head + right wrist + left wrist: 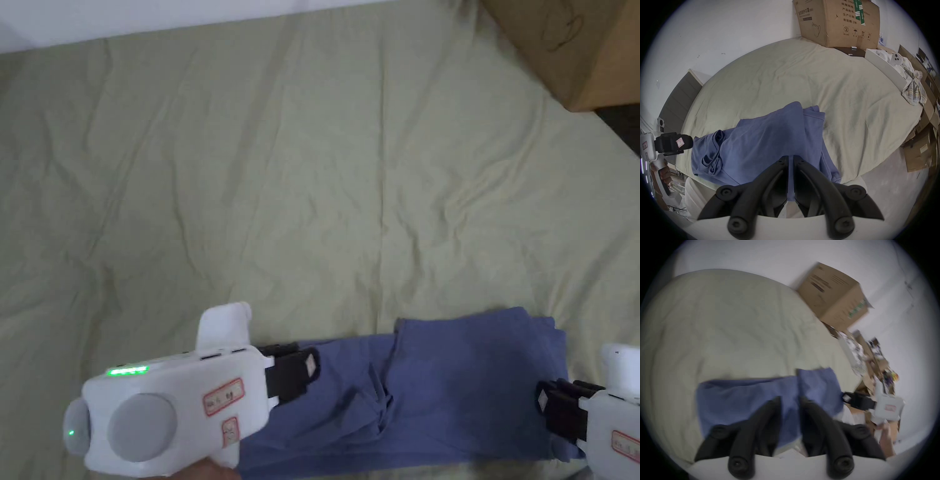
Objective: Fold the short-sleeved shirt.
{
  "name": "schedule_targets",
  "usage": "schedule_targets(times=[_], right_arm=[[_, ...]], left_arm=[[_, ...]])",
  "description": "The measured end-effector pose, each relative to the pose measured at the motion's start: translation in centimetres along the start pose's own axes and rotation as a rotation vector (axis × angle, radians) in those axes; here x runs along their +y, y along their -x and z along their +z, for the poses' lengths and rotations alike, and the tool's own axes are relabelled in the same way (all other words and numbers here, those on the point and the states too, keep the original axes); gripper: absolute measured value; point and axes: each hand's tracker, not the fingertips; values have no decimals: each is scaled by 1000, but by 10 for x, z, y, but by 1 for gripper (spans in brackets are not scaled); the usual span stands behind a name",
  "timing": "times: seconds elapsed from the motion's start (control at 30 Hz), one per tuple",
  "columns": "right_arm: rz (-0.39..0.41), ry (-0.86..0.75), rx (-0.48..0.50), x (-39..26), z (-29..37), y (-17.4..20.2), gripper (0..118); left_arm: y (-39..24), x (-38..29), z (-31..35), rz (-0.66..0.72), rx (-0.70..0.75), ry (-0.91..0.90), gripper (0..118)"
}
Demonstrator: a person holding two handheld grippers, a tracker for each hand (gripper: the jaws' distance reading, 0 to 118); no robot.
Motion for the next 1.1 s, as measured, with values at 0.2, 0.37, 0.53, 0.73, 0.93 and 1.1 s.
schedule_targets(times=[0.2, 0.37, 0.53, 0.73, 0.93, 1.1], right_arm=[[6, -32, 35, 6, 4, 7, 6], [25, -32, 32, 5, 7, 13, 6], [52, -20, 6, 0, 11, 15, 6], [65, -18, -9, 1, 17, 19, 6], [111, -11, -18, 6, 17, 38, 6], [122, 5, 6, 10, 12, 61, 6]], left_arm=[[8, -19, -27, 25, -31, 141, 7], [-31, -41, -61, -78, -88, 255, 7], [-44, -47, -56, -153, -90, 256, 7], [1, -38, 0, 13, -213, 121, 23], [94, -44, 60, 279, -206, -45, 78], [140, -57, 56, 334, -142, -12, 113]])
